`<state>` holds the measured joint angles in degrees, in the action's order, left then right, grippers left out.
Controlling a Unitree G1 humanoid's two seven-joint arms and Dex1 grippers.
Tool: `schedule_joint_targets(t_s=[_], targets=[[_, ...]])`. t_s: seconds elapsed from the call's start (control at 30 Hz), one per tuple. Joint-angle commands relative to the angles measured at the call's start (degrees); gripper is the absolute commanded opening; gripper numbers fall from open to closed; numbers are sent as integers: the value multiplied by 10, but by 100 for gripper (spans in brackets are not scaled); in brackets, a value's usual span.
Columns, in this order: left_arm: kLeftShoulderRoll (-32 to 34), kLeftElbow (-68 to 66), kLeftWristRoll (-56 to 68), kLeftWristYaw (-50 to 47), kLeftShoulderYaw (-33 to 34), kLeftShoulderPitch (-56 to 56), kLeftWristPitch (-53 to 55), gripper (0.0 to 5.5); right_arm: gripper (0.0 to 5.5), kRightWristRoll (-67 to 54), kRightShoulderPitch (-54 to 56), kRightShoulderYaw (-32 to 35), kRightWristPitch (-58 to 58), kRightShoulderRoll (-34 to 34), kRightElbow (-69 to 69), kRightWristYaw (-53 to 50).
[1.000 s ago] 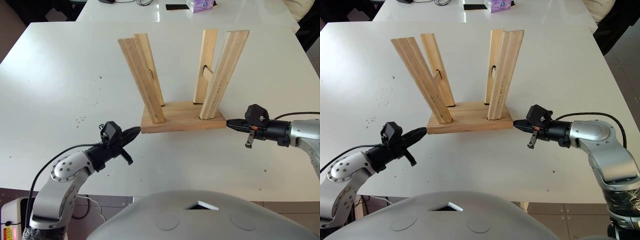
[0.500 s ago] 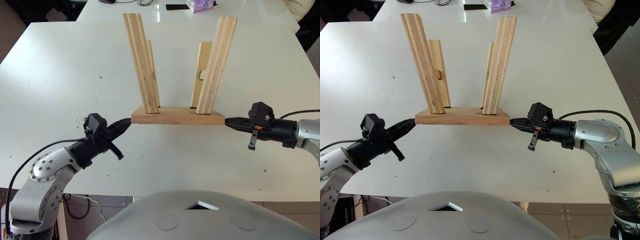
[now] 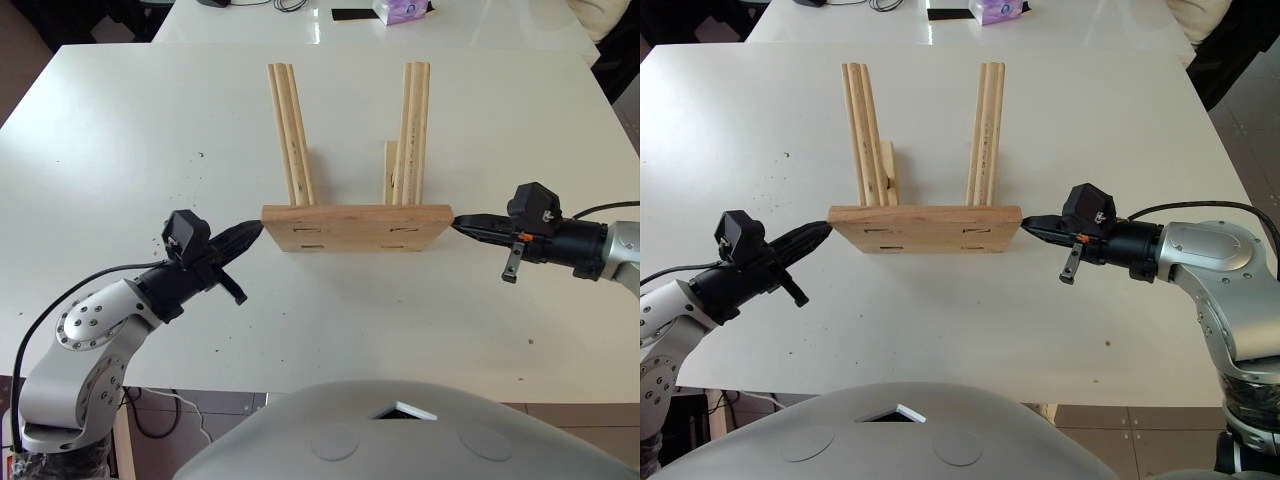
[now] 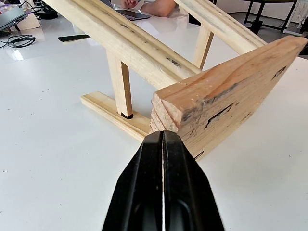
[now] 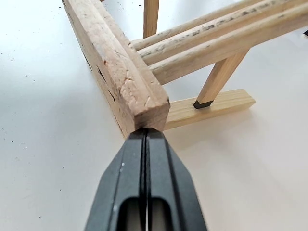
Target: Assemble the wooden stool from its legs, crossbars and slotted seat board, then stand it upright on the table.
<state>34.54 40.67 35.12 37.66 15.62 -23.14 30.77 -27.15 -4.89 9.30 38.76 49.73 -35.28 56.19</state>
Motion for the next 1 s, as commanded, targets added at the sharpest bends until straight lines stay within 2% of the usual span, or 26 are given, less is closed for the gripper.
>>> schedule_joint_targets(t_s=[0.03,0.23,0.4,0.6,0.87,1.0], targets=[[-9,30,42,50,-55,35,-23,3,0,-54,17,-56,-16,-30,-25,33],[-19,21,21,40,-57,30,-32,3,0,-31,23,-56,-25,-35,1,19],[-26,28,33,23,-24,34,-32,3,0,-41,51,-33,-17,-38,16,11],[-7,4,18,37,24,19,-44,3,0,-20,50,-4,-42,-3,55,41],[-2,-31,-12,58,21,-18,-67,3,0,-6,44,-5,-69,12,79,60],[4,-52,-19,66,43,-38,-80,3,0,10,18,8,-93,30,111,76]])
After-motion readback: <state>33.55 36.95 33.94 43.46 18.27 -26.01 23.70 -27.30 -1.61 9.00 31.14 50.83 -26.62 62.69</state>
